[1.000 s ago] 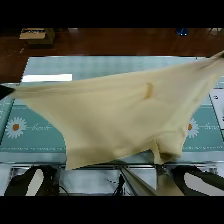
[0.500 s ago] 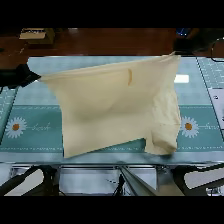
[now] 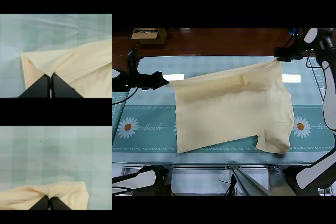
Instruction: Fold the shirts.
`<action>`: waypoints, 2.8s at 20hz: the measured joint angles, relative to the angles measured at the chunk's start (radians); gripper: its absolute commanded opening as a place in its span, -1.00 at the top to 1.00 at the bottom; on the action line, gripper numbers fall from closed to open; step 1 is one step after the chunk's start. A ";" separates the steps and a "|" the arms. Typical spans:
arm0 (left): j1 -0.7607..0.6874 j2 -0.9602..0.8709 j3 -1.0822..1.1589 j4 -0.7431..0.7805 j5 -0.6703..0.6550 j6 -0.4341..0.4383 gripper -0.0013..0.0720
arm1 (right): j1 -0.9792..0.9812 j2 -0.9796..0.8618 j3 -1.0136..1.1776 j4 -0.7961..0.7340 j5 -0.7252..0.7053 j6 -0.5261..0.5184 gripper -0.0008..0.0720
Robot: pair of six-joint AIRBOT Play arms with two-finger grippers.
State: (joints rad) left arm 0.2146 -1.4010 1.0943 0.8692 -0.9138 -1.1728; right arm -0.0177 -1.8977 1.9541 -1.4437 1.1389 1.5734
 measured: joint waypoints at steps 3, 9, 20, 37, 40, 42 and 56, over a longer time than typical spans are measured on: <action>-0.010 -0.028 0.002 0.012 0.006 -0.014 0.91 | 0.000 -0.019 0.000 -0.028 0.050 -0.003 0.92; -0.020 -0.044 0.024 0.075 -0.158 -0.115 0.91 | 0.000 0.000 -0.003 -0.100 0.255 -0.043 0.92; -0.093 -0.087 0.033 0.232 -0.274 -0.308 -0.50 | -0.002 0.003 -0.066 -0.116 0.454 -0.055 -0.11; 0.196 0.262 -0.525 0.266 -0.496 -0.094 -0.50 | -0.648 0.450 -0.513 0.171 0.462 -0.187 -0.21; 0.164 0.259 -0.577 0.230 -0.474 -0.078 -0.50 | -0.678 0.467 -0.541 0.209 0.443 -0.197 -0.21; 0.126 0.243 -0.595 0.209 -0.459 -0.072 -0.50 | -0.686 0.471 -0.548 0.222 0.438 -0.201 -0.21; -0.136 0.085 -0.614 0.034 -0.363 -0.072 0.90 | -0.696 0.506 -0.639 0.253 0.452 -0.233 -0.21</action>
State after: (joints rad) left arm 0.0784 -1.3159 0.4801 0.9035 -1.2770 -1.2453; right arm -0.7139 -1.3914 1.3148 -1.1912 1.5913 1.3407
